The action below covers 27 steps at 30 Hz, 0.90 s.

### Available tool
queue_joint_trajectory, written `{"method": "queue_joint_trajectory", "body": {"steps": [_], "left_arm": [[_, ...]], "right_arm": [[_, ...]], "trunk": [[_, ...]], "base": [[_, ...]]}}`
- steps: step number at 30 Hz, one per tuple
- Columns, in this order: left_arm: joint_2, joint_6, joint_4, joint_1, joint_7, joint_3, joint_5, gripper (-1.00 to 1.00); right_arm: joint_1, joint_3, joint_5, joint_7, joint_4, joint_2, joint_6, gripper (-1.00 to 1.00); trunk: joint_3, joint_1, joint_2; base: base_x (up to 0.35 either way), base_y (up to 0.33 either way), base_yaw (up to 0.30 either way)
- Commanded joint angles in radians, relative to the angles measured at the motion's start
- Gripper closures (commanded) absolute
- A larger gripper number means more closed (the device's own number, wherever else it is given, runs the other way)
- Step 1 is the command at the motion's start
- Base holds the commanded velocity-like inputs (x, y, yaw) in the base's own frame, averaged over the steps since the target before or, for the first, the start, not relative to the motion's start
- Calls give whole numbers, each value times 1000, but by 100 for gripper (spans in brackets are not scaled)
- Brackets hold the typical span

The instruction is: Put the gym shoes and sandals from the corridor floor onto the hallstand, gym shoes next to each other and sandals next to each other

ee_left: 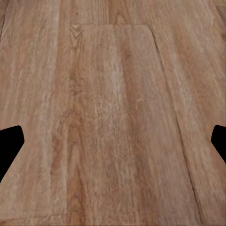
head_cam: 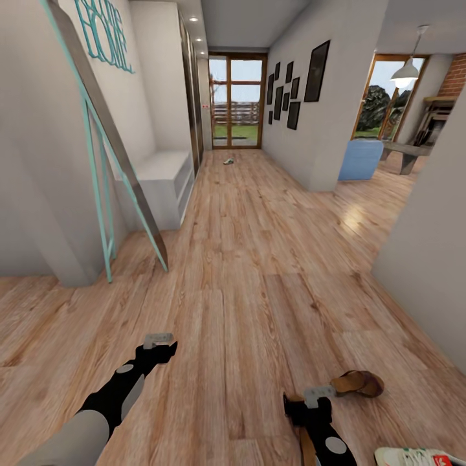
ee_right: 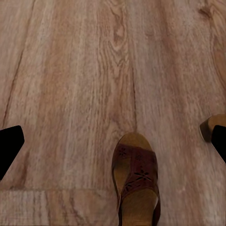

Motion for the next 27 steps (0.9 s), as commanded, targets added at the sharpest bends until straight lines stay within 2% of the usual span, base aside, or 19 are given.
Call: {"method": "queue_joint_trajectory", "body": {"steps": [1, 7, 18, 27], "left_arm": [[0, -2, 1, -1, -7, 5, 1, -100], [0, -3, 1, 0, -6, 7, -1, -100], [-3, -1, -33, 4, -4, 4, -2, -100], [-7, 4, -61, 5, -6, 4, -2, -100]], "right_arm": [[0, 0, 10, -3, 0, 0, 6, -100], [0, 1, 11, -3, 1, 0, 7, -100], [-1, 1, 11, -2, 3, 0, 7, -100], [-1, 1, 11, -2, 2, 0, 7, -100]], "trunk": [[-1, 0, 0], [-1, 0, 0], [-1, 0, 0], [-36, 35, -63]], "base": [[259, -69, 0], [266, -97, 0], [29, -12, 0], [1, 0, 0]]}}
